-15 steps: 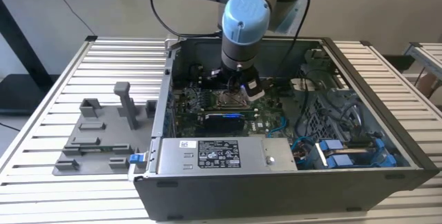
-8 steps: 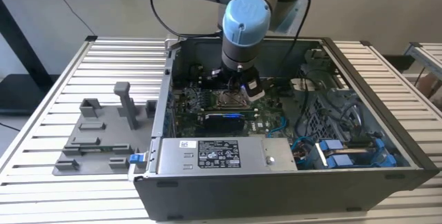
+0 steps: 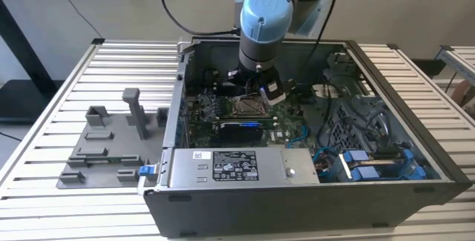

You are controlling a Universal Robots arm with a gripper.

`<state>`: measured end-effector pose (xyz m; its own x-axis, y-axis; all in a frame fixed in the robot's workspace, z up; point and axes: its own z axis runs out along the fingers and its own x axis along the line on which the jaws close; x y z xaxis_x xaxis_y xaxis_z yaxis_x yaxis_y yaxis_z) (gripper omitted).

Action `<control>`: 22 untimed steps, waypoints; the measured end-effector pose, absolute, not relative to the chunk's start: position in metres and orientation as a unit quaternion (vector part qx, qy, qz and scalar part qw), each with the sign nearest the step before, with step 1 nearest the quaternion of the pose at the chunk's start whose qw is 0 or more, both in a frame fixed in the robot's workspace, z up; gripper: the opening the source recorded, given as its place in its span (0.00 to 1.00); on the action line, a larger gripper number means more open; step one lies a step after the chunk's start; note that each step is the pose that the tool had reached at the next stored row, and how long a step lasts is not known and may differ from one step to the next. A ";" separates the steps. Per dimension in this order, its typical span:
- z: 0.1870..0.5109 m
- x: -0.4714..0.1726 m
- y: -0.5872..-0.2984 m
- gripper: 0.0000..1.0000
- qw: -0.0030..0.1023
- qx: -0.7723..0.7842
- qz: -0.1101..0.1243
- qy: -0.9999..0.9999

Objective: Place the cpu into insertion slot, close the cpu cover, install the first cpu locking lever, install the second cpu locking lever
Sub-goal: 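Install the first cpu locking lever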

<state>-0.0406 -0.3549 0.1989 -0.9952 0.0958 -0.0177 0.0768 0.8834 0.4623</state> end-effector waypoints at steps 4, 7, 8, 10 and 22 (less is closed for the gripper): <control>0.207 -0.049 -0.355 0.11 0.020 0.045 0.238 0.970; 0.207 -0.062 -0.355 0.11 0.020 0.045 0.238 0.970; 0.207 -0.066 -0.355 0.11 0.020 0.045 0.238 0.970; 0.207 -0.073 -0.355 0.11 0.022 0.045 0.239 0.970; 0.198 -0.086 -0.357 0.11 0.029 0.043 0.236 0.970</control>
